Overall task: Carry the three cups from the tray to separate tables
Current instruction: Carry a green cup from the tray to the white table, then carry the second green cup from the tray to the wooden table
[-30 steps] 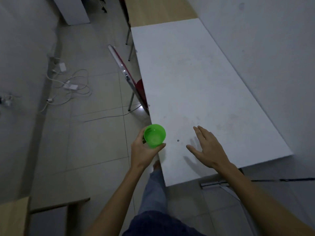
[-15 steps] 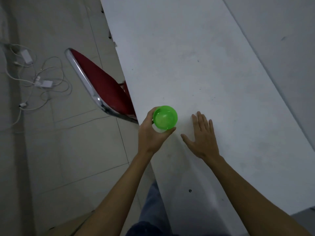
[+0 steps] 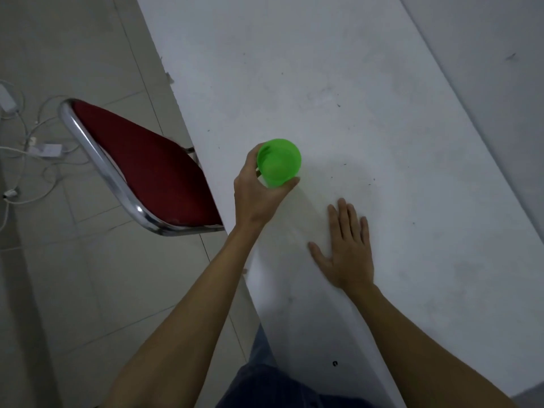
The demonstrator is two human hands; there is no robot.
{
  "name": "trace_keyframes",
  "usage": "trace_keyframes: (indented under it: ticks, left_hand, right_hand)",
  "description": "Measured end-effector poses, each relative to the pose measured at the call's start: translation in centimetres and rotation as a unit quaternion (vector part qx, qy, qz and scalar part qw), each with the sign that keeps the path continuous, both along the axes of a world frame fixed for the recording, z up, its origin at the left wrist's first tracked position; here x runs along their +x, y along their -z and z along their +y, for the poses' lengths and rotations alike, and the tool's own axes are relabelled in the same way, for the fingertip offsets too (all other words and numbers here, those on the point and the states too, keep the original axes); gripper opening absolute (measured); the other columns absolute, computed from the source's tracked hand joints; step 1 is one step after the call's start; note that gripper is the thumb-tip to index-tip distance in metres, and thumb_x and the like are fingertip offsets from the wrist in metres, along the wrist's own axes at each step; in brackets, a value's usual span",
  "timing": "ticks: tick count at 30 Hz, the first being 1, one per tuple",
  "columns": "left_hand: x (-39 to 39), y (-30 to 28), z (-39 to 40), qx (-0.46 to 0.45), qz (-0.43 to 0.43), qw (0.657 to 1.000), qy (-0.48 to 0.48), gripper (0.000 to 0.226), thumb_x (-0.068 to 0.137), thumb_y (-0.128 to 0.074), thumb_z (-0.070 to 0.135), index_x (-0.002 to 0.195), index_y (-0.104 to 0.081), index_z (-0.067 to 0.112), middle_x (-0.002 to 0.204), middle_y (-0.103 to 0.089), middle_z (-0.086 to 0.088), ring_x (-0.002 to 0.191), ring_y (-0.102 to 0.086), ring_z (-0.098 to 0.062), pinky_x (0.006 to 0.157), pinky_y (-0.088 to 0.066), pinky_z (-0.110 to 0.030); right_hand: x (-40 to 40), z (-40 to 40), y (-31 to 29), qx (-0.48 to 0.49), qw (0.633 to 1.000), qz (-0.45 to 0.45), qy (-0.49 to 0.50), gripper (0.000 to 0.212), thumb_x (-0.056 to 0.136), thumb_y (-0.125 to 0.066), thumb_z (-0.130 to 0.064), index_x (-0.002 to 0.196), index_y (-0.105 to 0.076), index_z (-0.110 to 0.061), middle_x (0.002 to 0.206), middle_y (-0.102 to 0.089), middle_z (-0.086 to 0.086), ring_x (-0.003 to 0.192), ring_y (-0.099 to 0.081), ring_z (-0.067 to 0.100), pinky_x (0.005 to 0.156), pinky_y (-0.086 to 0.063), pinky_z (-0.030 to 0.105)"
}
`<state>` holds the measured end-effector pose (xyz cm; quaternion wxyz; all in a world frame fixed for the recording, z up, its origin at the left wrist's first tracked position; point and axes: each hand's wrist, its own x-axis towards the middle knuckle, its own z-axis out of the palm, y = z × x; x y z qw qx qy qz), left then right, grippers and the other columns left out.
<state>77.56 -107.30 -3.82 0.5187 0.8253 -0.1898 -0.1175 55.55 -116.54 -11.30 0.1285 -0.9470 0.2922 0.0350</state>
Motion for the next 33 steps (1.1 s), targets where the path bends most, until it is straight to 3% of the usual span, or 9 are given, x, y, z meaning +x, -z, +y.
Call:
trace_keyframes:
  ticks: [2, 7, 14, 17, 21, 26, 30, 33]
  left_hand:
    - [0.8, 0.3, -0.6, 0.0, 0.006, 1.0, -0.001, 0.083, 0.068, -0.094, 0.041, 0.138, -0.056, 0.018, 0.125, -0.061, 0.015, 0.113, -0.057, 0.006, 0.093, -0.058, -0.036]
    - [1.5, 1.2, -1.3, -0.005, 0.011, 1.0, -0.002, 0.083, 0.069, -0.094, 0.039, 0.139, -0.056, 0.016, 0.129, -0.064, 0.007, 0.117, -0.061, -0.011, 0.095, -0.058, -0.036]
    - [2.1, 2.2, -0.9, 0.007, 0.033, 0.999, 0.02, 0.09, 0.07, -0.093, 0.042, 0.144, -0.049, 0.017, 0.134, -0.062, 0.004, 0.122, -0.059, -0.015, 0.098, -0.057, -0.041]
    - [1.3, 2.3, 0.2, 0.056, 0.038, 0.997, 0.024, 0.102, 0.07, -0.09, 0.05, 0.153, -0.038, 0.02, 0.147, -0.054, 0.004, 0.135, -0.051, -0.016, 0.109, -0.049, -0.043]
    - [-3.0, 1.5, 4.1, 0.125, 0.021, 0.991, 0.035, 0.096, 0.083, -0.081, 0.048, 0.159, -0.033, 0.014, 0.161, -0.039, -0.002, 0.147, -0.037, -0.016, 0.118, -0.033, -0.031]
    - [-10.3, -0.3, 10.0, 0.223, -0.076, 0.966, 0.104, 0.085, 0.094, -0.06, 0.062, 0.159, -0.032, 0.015, 0.168, -0.029, -0.007, 0.157, -0.019, -0.023, 0.126, -0.024, -0.05]
    - [-16.9, -2.1, 14.7, 0.297, -0.107, 0.939, 0.135, 0.089, 0.097, -0.042, 0.072, 0.164, -0.018, 0.02, 0.174, -0.008, -0.004, 0.161, -0.002, -0.021, 0.13, -0.007, -0.048]
    - [-22.0, -3.7, 18.7, 0.313, -0.122, 0.935, 0.117, 0.092, 0.096, -0.035, 0.075, 0.166, -0.01, 0.02, 0.174, -0.001, -0.004, 0.161, 0.002, -0.021, 0.13, -0.005, -0.051]
  right_hand:
    - [0.0, 0.0, -0.1, 0.002, 1.0, 0.002, 0.001, 0.092, 0.099, -0.043, -0.065, 0.168, -0.013, -0.012, 0.177, -0.004, 0.01, 0.164, -0.002, 0.027, 0.131, -0.009, 0.054]
    - [0.0, 0.0, -0.1, 0.005, 1.0, 0.009, 0.003, 0.092, 0.099, -0.039, -0.066, 0.168, -0.012, -0.013, 0.177, -0.003, 0.009, 0.164, -0.001, 0.027, 0.131, -0.009, 0.054]
    - [0.1, 0.1, 0.1, 0.012, 1.0, -0.005, -0.001, 0.091, 0.099, -0.04, -0.066, 0.168, -0.014, -0.012, 0.177, -0.006, 0.01, 0.164, -0.005, 0.028, 0.131, -0.01, 0.054]
    - [0.0, -0.1, -0.3, 0.034, 0.999, 0.0, -0.007, 0.092, 0.099, -0.039, -0.067, 0.168, -0.014, -0.012, 0.177, -0.007, 0.01, 0.164, -0.004, 0.029, 0.131, -0.008, 0.054]
    - [-0.6, 0.0, -2.1, 0.054, 0.998, 0.024, -0.027, 0.095, 0.096, -0.032, -0.072, 0.167, -0.015, -0.012, 0.177, -0.007, 0.01, 0.163, -0.006, 0.029, 0.132, -0.005, 0.053]
    - [-3.9, 1.8, -5.0, 0.074, 0.994, 0.027, -0.069, 0.097, 0.095, -0.027, -0.077, 0.168, -0.015, -0.013, 0.176, -0.006, 0.011, 0.163, -0.008, 0.029, 0.132, -0.005, 0.05]
    - [-7.2, 3.8, -7.5, 0.072, 0.991, 0.026, -0.106, 0.101, 0.091, -0.019, -0.082, 0.168, -0.012, -0.017, 0.177, -0.003, 0.006, 0.164, -0.006, 0.028, 0.131, 0.0, 0.047]
    - [-10.4, 5.6, -9.5, 0.064, 0.985, 0.019, -0.157, 0.102, 0.09, -0.016, -0.085, 0.169, -0.006, -0.021, 0.177, 0.004, 0.003, 0.164, 0.001, 0.024, 0.129, 0.01, 0.041]
